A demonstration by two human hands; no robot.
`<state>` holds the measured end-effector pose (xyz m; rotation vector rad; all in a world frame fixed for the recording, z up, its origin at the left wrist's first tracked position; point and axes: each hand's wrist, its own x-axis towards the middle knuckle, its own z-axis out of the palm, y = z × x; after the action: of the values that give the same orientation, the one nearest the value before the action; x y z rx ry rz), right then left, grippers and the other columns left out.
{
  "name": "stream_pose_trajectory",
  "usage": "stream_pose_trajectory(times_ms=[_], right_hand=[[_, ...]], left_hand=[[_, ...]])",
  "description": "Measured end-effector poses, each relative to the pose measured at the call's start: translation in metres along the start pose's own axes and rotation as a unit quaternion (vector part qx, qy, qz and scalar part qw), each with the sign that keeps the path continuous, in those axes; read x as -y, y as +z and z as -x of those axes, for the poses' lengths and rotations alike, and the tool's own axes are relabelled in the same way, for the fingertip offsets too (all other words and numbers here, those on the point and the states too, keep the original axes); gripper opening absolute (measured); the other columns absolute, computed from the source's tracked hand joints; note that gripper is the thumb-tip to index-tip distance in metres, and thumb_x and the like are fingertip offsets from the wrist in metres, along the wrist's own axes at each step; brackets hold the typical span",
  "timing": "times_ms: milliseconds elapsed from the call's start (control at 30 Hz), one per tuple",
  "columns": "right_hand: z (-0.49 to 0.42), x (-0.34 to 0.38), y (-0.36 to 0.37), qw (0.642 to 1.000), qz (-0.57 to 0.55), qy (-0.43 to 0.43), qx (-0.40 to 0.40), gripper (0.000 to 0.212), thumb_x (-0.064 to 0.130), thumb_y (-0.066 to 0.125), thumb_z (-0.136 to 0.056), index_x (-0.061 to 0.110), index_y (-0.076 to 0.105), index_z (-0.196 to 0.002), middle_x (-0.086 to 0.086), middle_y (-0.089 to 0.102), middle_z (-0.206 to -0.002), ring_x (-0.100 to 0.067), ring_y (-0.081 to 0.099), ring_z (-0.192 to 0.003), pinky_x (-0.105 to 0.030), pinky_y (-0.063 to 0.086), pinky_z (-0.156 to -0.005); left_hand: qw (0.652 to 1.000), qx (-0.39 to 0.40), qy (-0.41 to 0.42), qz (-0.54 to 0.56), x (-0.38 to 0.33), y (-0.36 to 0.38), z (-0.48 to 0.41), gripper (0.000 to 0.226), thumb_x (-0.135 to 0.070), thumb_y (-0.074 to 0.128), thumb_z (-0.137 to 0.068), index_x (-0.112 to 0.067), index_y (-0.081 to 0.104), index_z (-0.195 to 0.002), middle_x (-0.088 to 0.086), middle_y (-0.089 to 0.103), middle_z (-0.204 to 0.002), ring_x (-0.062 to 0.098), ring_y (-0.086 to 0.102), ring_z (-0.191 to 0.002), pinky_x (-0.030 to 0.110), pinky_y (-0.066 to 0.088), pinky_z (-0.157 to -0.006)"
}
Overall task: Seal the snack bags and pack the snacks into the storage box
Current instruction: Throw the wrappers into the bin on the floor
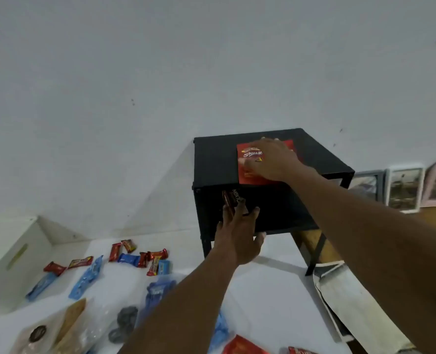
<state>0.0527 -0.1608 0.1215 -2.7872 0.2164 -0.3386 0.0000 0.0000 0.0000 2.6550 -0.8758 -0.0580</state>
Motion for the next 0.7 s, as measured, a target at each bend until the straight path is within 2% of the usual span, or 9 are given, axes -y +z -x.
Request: stream_pose_trajectory(times_ms=[67,167,233,333,467,567,633,700], right_hand=[[0.002,0.0,0.0,0.998,0.043,-0.015,0.047,0.085,0.088,0.034,-0.074,0.041,0.043,-0.144,0.0,0.038,-0.158,-0.035,0.03,-0.147,-0.066,0.022,-0.114],[0.004,0.001,0.004,0.994,0.066,-0.017,0.082,0.086,0.093,0.027,-0.073,0.046,0.042,-0.143,0.0,0.035,-0.16,-0.038,0.024,-0.149,-0.078,0.007,-0.109],[0.006,0.001,0.002,0.993,0.066,-0.008,0.095,0.087,0.094,0.026,-0.072,0.047,0.039,-0.144,-0.001,0.03,-0.162,-0.039,0.018,-0.151,-0.083,-0.003,-0.103],[0.011,0.005,-0.001,0.993,0.051,0.005,0.105,0.075,0.086,0.03,-0.08,0.047,0.04,-0.144,-0.002,0.03,-0.162,-0.039,0.017,-0.151,-0.084,-0.005,-0.101],[0.019,0.007,-0.004,0.996,0.055,0.008,0.076,0.059,0.071,0.036,-0.091,0.043,0.044,-0.143,-0.003,0.039,-0.157,-0.039,0.033,-0.144,-0.078,0.011,-0.109],[0.029,0.008,-0.007,0.998,0.062,-0.01,0.029,0.056,0.067,0.041,-0.092,0.037,0.052,-0.138,-0.007,0.053,-0.144,-0.038,0.045,-0.135,-0.069,0.033,-0.107],[0.038,0.012,-0.009,0.998,0.046,-0.023,0.02,0.051,0.063,0.046,-0.093,0.035,0.057,-0.134,-0.008,0.058,-0.134,-0.036,0.051,-0.127,-0.062,0.04,-0.104],[0.048,0.02,-0.011,0.998,0.045,-0.038,0.014,0.046,0.059,0.048,-0.094,0.034,0.06,-0.131,-0.007,0.061,-0.128,-0.034,0.057,-0.12,-0.058,0.044,-0.102]], left_hand=[[1.0,-0.001,-0.023,0.009,-0.004,0.002,-0.003,0.058,-0.049,0.046,-0.097,-0.037,0.024,-0.149,-0.002,0.005,-0.166,0.046,0.007,-0.151,0.061,0.039,-0.108],[0.997,-0.048,-0.047,0.022,-0.007,0.01,-0.003,0.041,-0.045,0.053,-0.095,-0.031,0.045,-0.133,0.002,0.023,-0.158,0.04,0.04,-0.137,0.052,0.053,-0.093],[0.995,-0.09,-0.038,0.022,-0.009,0.013,0.001,0.036,-0.043,0.056,-0.094,-0.028,0.052,-0.126,0.002,0.034,-0.151,0.033,0.055,-0.121,0.045,0.057,-0.088],[0.99,-0.135,-0.015,0.043,-0.007,0.015,0.009,0.034,-0.04,0.058,-0.094,-0.027,0.058,-0.126,0.001,0.044,-0.146,0.028,0.063,-0.111,0.041,0.058,-0.087],[0.981,-0.175,0.014,0.077,0.001,0.015,0.025,0.031,-0.038,0.062,-0.092,-0.028,0.062,-0.121,-0.001,0.053,-0.14,0.023,0.067,-0.104,0.032,0.058,-0.084],[0.977,-0.189,0.039,0.094,0.011,0.012,0.038,0.033,-0.037,0.069,-0.088,-0.026,0.065,-0.119,0.001,0.059,-0.135,0.02,0.068,-0.102,0.019,0.048,-0.087],[0.975,-0.195,0.056,0.094,0.017,0.008,0.046,0.035,-0.037,0.07,-0.087,-0.024,0.065,-0.119,0.002,0.061,-0.133,0.018,0.068,-0.102,0.015,0.044,-0.09],[0.971,-0.209,0.072,0.093,0.021,0.002,0.057,0.034,-0.039,0.068,-0.087,-0.024,0.065,-0.117,0.001,0.062,-0.13,0.016,0.067,-0.099,0.017,0.053,-0.087]])
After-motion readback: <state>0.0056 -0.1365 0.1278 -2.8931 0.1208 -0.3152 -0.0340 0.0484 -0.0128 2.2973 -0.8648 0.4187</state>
